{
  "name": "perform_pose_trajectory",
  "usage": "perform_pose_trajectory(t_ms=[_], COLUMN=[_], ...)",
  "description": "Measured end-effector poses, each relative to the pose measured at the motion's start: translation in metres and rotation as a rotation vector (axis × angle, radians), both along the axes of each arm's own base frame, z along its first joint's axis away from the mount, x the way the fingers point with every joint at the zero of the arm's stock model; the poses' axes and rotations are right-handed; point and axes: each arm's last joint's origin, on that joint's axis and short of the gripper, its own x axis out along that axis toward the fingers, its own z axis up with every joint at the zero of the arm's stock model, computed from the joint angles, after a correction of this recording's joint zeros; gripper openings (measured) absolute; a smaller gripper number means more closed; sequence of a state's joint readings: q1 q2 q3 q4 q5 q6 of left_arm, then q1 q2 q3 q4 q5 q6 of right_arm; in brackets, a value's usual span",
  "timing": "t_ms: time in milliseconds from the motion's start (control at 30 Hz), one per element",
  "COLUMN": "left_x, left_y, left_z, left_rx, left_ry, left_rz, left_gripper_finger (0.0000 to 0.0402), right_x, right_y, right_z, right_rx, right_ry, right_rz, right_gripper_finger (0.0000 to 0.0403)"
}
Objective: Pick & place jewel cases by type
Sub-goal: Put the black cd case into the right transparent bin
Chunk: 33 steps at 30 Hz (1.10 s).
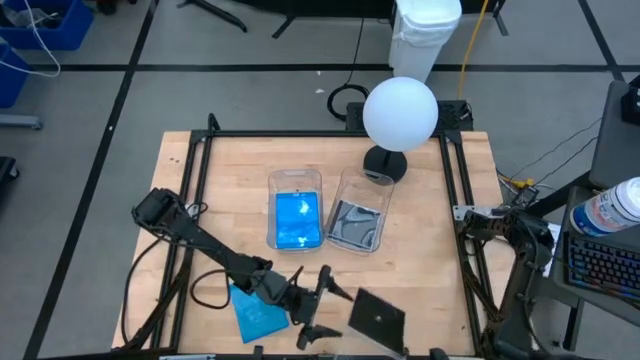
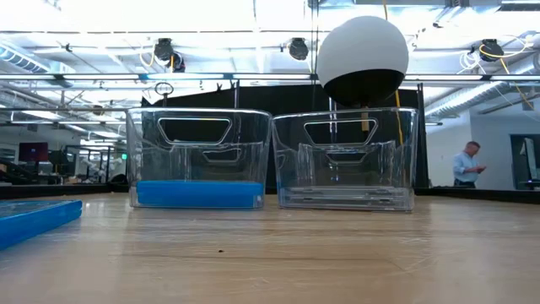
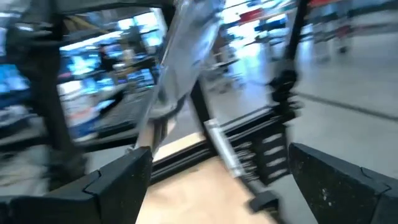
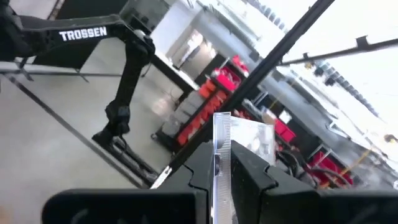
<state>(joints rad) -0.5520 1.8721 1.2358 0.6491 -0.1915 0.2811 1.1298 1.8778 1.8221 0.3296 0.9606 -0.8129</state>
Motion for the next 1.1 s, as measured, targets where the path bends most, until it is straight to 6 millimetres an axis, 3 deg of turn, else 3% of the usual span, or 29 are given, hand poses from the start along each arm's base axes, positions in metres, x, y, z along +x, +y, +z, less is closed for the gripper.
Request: perform_pose_trajectory(t_ms=[167, 500, 667, 933, 1100], left_x=[0.001, 0.011, 0.014, 0.012, 0.008], left_y=[0.003, 0.020, 0.025, 0.023, 0.016], left_z=[0.001, 0.003, 0.004, 0.003, 0.004], left_rx=[0.045, 0.016, -0.021, -0.072, -0.071], left_ry=[-0.023, -0.033, -0.031, 0.003, 0.004], left_rz=[0.054, 0.112, -0.014, -0.381, -0.448], left_gripper_finger=[0.0376, 0.0376, 0.0376, 0.0376, 0.0376], right_x=[0.014, 0.020, 0.025, 0.024, 0.024], right_y=[-0.005, -0.007, -0.009, -0.011, -0.015], right_z=[-0.012, -0.030, -0.048, -0.076, -0.087], right_rx=[0.002, 0.068, 0.120, 0.090, 0.063], right_ry=[-0.014, 0.027, 0.070, 0.116, 0.128], right_rz=[0.010, 0.033, 0.030, -0.005, -0.088], right_gripper_finger=[0.0029, 0.0029, 0.0029, 0.0029, 0.0029])
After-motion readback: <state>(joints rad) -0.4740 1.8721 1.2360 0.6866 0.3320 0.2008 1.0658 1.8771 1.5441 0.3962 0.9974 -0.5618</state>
